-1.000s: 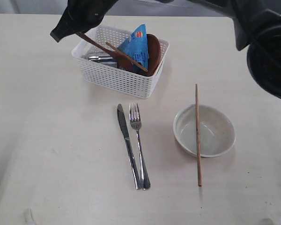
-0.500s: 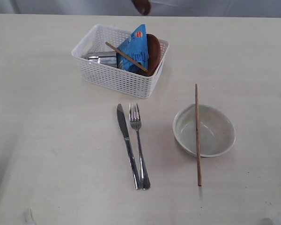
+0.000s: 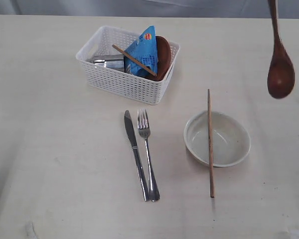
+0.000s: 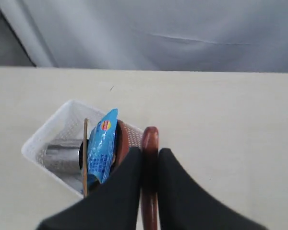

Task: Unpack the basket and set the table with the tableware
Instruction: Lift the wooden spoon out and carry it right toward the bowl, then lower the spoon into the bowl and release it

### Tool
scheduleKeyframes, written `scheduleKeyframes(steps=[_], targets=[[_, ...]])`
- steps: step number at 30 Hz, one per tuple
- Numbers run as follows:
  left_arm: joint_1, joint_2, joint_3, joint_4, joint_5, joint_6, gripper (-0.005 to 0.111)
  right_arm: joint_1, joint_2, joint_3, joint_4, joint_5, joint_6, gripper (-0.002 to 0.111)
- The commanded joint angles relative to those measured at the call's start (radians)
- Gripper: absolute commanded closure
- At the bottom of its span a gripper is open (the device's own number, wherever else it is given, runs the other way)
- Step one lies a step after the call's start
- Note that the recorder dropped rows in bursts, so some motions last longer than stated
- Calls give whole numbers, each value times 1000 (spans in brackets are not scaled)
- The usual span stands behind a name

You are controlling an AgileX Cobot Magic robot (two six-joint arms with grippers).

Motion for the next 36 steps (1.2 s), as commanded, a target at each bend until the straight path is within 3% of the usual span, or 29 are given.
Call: scheduleKeyframes(steps=[1,3,8,11,16,28,36], targets=[[2,-3,2,5,-3,0,107,-97,-244,344,-10,-342,364,109],[2,-3,2,5,-3,0,107,-134,-299,522,-10,-552,523,109],[2,-3,2,5,-3,0,107,-269,-253,742,-10,-704,511,109],[2,-3,2,5,-3,0,107,-315,-216,763,-7,-839,453,109],[2,-3,2,5,-3,0,107,-315,-82,765,212,-913,227,109],[2,-3,2,5,-3,0,107,-312,166,765,168,-1077,239,109],[2,-3,2,5,-3,0,107,-248,248,765,166,-1200,242,109]])
